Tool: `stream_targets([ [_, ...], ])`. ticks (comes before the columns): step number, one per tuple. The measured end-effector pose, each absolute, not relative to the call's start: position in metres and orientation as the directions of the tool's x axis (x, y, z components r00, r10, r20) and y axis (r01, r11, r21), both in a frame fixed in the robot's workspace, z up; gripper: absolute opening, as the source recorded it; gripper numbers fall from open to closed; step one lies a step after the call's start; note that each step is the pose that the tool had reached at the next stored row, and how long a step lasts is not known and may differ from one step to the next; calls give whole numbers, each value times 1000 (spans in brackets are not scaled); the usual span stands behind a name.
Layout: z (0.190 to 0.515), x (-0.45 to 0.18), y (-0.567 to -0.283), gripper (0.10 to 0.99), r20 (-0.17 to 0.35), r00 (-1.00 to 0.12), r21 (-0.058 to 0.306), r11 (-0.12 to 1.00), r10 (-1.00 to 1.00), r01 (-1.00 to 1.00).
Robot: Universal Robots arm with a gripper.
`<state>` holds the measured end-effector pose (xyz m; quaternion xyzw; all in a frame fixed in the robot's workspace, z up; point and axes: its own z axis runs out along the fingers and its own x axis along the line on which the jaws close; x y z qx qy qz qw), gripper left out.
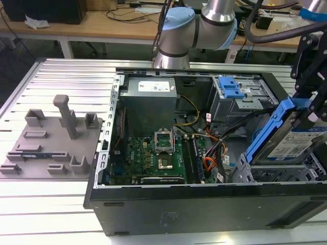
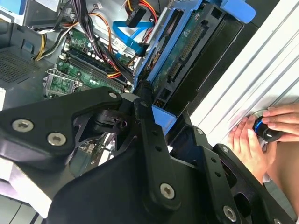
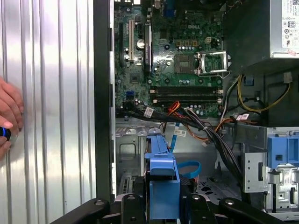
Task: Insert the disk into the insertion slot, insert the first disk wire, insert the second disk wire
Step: 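Insert the disk into the insertion slot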
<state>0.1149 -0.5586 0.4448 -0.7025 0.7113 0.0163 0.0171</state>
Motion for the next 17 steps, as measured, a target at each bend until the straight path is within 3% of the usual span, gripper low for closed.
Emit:
stream_targets([
  [14,418,115,-560,365,-47,-12,-1,13,-999,-1000],
  [16,417,115,-560,376,-47,-12,-1,12,-999,-1000],
  [17,418,115,-560,435,-47,-12,-1,12,-999,-1000],
])
